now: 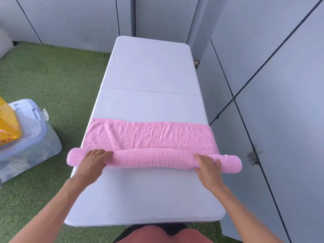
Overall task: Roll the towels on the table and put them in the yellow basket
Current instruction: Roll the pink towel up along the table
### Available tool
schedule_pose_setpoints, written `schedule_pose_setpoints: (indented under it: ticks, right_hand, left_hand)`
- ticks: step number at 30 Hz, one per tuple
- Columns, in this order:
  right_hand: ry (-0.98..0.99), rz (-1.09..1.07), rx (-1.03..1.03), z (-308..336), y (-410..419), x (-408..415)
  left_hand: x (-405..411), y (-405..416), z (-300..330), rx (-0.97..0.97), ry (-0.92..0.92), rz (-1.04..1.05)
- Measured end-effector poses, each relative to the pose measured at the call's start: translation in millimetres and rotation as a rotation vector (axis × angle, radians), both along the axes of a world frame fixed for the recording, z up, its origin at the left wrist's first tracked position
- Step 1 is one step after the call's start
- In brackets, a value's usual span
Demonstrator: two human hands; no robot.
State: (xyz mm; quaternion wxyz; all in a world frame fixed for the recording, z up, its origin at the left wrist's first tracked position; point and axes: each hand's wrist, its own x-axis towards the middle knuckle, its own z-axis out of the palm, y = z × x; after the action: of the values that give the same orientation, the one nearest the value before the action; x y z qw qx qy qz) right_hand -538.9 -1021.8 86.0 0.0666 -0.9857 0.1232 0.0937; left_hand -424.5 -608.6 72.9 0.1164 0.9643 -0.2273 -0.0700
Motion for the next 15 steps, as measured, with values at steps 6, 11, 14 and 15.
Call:
schedule_pose_setpoints:
  ticks: [6,11,14,15]
  right_hand:
    - [0.320,-0.057,0.374,19.4,-31.9,14.4]
    - [-0.181,-0.181,0.351,7.3,-20.8,12.5]
    - [-0.217,-0.050,0.221,-0.7,-6.2,0.0]
    - [-0.135,-0.007,0.177,-3.4,-4.1,-4.4]
  left_hand:
    - [23.8,11.5,18.8,0.098,0.546,-0.028]
    - [4.9,9.3,5.3,-0.196,-0.091,0.116]
    - [-17.8,9.0,-10.6,-0.110,-0.091,0.047]
    - [-22.4,10.6,-15.4,-0.074,-0.074,0.028]
